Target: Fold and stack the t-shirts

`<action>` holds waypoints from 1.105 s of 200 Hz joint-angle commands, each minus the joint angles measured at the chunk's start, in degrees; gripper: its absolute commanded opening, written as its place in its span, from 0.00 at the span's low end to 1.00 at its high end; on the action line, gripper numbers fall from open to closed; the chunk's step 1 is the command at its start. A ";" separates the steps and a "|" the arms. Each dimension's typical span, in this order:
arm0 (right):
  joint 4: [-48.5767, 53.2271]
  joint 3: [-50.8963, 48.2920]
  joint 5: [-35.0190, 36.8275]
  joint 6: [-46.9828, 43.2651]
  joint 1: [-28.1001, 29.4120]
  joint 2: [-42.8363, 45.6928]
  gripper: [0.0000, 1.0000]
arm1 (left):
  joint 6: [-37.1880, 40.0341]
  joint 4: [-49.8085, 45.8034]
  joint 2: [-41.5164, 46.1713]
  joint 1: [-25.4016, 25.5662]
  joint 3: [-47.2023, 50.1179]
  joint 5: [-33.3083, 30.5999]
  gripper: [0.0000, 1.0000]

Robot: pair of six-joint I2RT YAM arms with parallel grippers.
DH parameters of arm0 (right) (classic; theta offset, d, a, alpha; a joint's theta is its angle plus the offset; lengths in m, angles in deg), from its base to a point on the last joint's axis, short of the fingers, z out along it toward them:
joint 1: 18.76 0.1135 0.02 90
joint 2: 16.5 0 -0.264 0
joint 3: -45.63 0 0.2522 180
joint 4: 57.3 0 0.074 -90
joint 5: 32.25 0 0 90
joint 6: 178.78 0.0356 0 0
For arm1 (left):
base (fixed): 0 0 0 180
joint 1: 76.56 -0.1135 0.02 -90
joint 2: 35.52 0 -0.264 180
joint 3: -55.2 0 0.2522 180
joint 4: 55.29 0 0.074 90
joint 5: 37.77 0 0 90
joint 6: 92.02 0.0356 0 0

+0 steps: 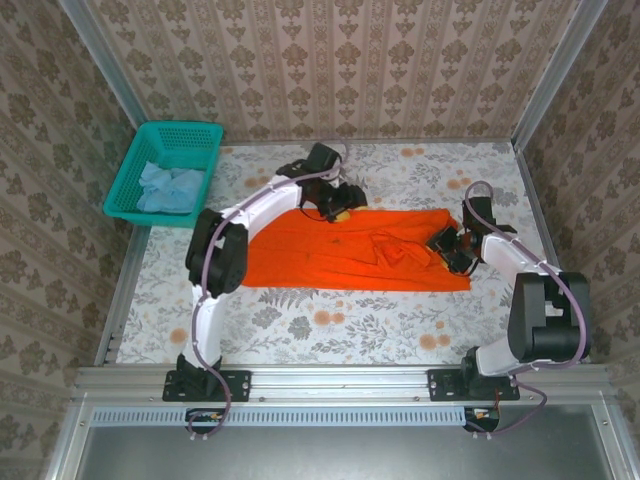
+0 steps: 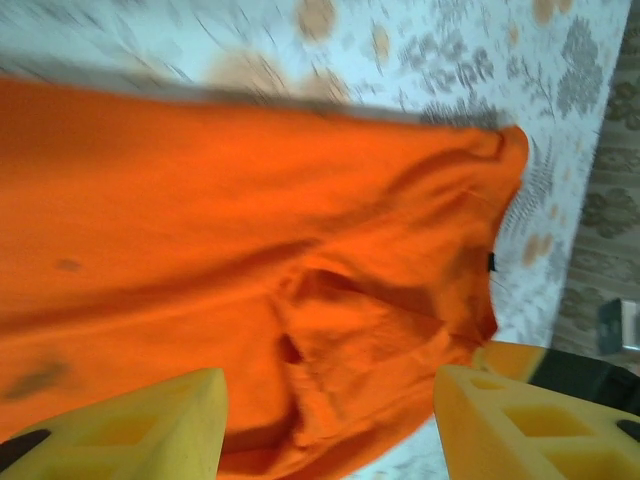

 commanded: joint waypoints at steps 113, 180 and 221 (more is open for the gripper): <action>-2.03 0.76 -1.47 -1.02 0.72 -6.64 0.48 | -14.92 0.72 -9.83 6.91 -5.13 4.07 0.47; -3.29 0.85 -1.91 -1.46 0.80 -7.41 0.39 | -15.14 -0.41 -10.03 7.46 -4.54 2.96 0.46; -3.81 0.92 -2.37 -1.77 0.89 -7.62 0.30 | -15.51 0.31 -11.04 7.46 -5.08 3.64 0.39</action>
